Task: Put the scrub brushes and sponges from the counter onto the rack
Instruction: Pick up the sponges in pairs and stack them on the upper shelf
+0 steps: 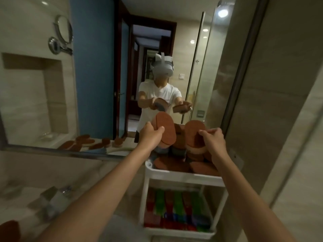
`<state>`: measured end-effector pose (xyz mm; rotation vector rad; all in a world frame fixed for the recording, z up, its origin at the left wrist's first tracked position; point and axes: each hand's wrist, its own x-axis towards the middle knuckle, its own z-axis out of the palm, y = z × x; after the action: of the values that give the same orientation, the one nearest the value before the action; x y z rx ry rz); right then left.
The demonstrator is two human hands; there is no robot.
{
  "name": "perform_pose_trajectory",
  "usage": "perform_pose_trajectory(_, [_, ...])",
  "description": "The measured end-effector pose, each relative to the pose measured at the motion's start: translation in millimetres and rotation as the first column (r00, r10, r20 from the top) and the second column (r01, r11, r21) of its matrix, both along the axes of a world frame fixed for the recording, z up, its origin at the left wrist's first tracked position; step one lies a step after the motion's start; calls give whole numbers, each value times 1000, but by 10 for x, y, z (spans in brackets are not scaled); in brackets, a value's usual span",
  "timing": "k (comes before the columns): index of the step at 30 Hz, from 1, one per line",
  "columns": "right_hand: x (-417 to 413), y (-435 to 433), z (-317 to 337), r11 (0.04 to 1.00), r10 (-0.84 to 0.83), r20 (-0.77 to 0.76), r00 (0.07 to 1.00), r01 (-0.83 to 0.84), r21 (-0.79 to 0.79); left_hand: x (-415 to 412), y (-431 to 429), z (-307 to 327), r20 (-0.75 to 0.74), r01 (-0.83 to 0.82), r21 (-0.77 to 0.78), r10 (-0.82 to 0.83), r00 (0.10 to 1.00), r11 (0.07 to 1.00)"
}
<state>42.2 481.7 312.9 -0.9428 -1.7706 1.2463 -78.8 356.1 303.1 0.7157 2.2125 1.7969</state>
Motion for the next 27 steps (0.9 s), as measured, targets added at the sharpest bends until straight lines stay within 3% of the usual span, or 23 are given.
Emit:
perform_pose_trajectory(6, [-252, 691, -243, 985, -33, 94, 995, 48, -165, -227, 601, 21, 186, 105, 22, -107, 977, 994])
perform_pose_trajectory(9, [-381, 827, -395, 985, -19, 143, 990, 43, -167, -330, 786, -31, 219, 107, 47, -115, 969, 993])
perform_pose_trajectory(16, [-562, 924, -556, 997, -70, 292, 954, 80, -23, -436, 896, -211, 273, 124, -10, -116, 955, 992])
perform_pose_trajectory(21, [-635, 925, -598, 998, -57, 299, 952, 59, 1, -488, 905, -254, 304, 152, -30, -136, 943, 988])
perform_pose_trajectory(24, [-638, 925, -668, 978, -147, 474, 868, 55, 202, -500, 915, -267, 309, 158, -33, -140, 941, 987])
perform_pose_trajectory(27, [-618, 903, -711, 945, -195, 535, 822, 12, 327, -505, 915, -271, 310, 156, -30, -139, 940, 987])
